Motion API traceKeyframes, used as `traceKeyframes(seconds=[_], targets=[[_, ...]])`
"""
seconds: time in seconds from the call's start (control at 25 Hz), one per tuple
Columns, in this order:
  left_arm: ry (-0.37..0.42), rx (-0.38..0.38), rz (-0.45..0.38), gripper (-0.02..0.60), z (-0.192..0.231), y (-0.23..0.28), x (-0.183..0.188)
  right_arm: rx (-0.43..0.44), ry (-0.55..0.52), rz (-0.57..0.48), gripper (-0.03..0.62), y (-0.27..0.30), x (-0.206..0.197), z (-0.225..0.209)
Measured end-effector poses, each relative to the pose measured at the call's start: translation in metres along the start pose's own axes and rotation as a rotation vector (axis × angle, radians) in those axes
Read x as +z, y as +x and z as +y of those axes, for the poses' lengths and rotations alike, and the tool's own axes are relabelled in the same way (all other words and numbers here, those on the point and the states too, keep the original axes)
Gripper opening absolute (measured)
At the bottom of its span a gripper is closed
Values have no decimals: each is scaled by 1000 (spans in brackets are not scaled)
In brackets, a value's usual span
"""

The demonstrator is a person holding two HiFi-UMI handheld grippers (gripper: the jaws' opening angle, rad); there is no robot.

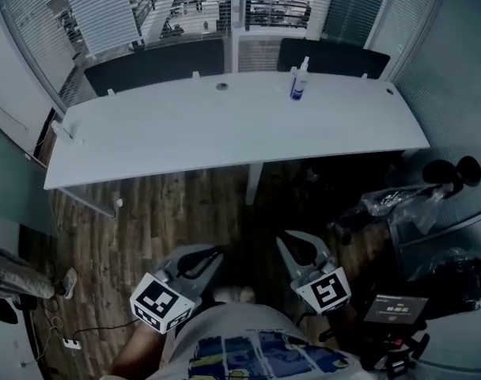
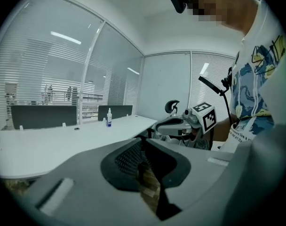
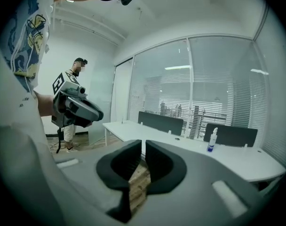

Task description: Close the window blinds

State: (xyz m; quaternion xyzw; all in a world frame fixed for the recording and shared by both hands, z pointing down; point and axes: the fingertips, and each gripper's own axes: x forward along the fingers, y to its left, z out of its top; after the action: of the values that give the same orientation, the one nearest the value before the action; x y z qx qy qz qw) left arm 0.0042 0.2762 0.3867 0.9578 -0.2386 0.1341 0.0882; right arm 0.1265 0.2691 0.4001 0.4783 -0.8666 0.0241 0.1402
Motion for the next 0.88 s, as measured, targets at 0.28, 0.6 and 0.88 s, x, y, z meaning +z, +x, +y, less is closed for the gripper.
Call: traceKeyframes(seconds=[0.28,0.6,0.88], targets=[[-9,2,21,29,30,23,6,0,0,-12,25,34,-5,-32],[-3,-46,-8,29,125,41,25,-60,-35,-3,35,120,24,-58],[29,-77,-23,29,220,34,36,-93,-19,8,38,220,55,-56]])
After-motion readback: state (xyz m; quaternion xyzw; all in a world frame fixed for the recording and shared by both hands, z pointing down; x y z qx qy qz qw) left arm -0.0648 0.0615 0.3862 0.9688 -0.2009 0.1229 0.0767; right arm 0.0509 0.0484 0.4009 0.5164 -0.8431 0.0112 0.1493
